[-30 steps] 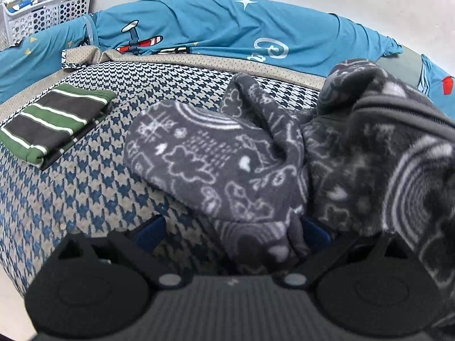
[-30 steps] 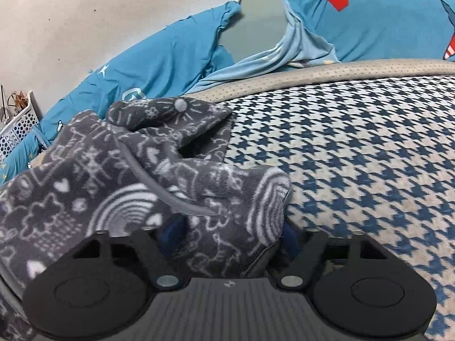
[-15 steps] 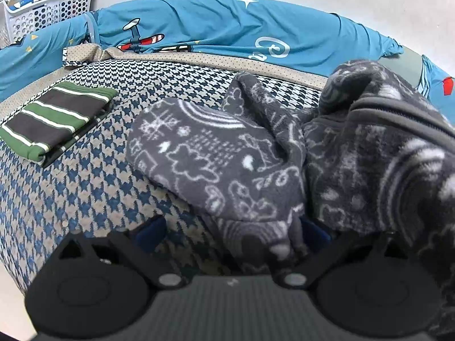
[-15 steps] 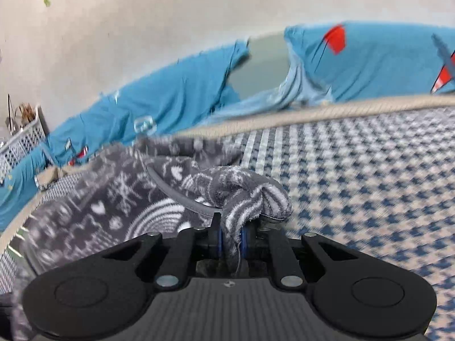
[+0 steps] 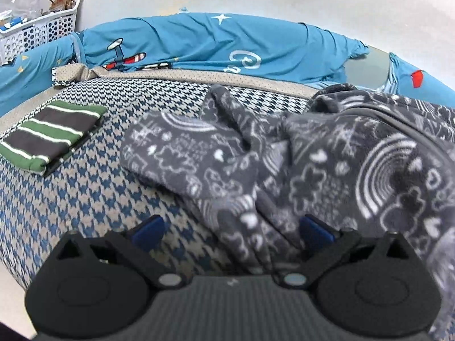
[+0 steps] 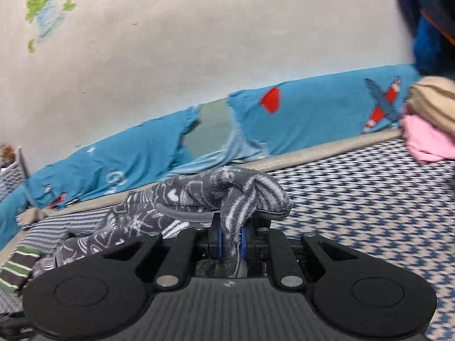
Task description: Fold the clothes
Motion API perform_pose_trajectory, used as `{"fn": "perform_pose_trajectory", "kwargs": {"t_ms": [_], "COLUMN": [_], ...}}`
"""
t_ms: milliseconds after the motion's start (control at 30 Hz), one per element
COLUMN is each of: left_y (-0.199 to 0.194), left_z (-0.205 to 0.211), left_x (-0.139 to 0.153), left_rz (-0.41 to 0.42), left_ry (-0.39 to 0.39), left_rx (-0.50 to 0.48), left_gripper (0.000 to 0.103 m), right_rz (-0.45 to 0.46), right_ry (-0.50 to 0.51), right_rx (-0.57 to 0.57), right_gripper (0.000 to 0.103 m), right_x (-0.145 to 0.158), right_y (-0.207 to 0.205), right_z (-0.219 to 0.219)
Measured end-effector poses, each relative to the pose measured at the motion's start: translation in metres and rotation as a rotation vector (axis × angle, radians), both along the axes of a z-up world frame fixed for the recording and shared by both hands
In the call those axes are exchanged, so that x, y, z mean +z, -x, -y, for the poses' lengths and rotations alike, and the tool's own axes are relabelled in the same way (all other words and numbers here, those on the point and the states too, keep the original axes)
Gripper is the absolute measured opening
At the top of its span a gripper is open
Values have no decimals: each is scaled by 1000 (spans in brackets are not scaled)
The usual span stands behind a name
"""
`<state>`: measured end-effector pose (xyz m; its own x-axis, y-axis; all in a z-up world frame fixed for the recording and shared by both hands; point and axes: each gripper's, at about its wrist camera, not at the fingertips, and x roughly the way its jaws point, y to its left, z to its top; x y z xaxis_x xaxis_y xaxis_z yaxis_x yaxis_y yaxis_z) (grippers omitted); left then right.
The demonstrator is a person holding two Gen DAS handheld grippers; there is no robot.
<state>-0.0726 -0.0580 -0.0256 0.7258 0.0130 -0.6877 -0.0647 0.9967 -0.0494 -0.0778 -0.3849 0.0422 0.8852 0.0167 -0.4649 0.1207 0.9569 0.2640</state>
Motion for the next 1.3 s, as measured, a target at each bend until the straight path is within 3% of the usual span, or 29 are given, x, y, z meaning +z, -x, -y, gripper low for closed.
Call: {"fn": "perform_pose_trajectory", "kwargs": {"t_ms": [167,300,467,567,1033,1300], "left_y": [13,21,25,25,25,24], "left_z": [4,5,7,5,-2,-5], "left_x": [-3,-9,-14,-15,-24,-24], "left_rz": [-10,-32,-46,-51,-92,-94], "left_ry": [-5,-6,-25,-21,7,31], "left_rx": [-21,-30,-35,-34,-28,-27], "left_gripper": [102,102,102,103,103,103], "right_rz": [-44,-131,-137,-127,-197,-216], "right_ry": [13,21,13,1,24,104], "right_rx": [-65,-76,-108,-92,203,425], "right_gripper": [12,15,31,33,35,45], "right_x": [-8,-19,-18,-16,-39,-52], "right_y": [3,-1,10,22,62,93], "right_z": [15,19,24,24,-32,-87]}}
